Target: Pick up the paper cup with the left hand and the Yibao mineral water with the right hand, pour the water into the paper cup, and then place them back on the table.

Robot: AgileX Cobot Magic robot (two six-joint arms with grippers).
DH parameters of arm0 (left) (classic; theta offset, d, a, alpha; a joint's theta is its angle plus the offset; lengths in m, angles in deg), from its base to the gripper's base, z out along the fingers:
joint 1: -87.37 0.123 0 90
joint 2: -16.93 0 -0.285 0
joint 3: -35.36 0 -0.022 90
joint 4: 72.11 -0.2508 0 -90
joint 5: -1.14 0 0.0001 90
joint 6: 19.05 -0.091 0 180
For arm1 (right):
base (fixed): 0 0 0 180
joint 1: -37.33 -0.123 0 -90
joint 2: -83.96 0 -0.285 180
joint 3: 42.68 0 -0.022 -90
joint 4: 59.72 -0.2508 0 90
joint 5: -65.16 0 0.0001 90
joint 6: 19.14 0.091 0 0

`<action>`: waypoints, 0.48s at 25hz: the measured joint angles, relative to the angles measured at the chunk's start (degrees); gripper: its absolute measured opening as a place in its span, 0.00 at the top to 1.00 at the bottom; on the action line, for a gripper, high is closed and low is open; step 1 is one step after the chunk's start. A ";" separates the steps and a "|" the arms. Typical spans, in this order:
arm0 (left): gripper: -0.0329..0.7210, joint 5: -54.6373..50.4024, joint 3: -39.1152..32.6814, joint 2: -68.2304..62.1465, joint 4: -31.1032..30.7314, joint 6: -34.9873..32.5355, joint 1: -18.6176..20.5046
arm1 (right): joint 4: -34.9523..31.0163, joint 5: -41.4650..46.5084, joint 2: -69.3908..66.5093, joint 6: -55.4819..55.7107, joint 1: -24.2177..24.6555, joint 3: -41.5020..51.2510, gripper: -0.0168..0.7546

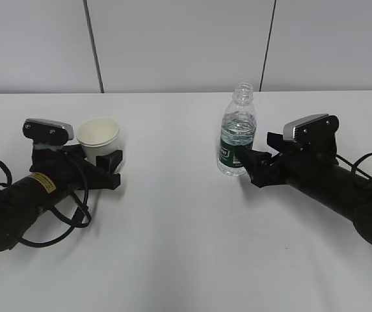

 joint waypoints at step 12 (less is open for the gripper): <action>0.34 0.00 0.00 0.00 0.00 0.00 0.00 | 3.89 0.00 -2.33 4.65 0.00 -4.97 0.15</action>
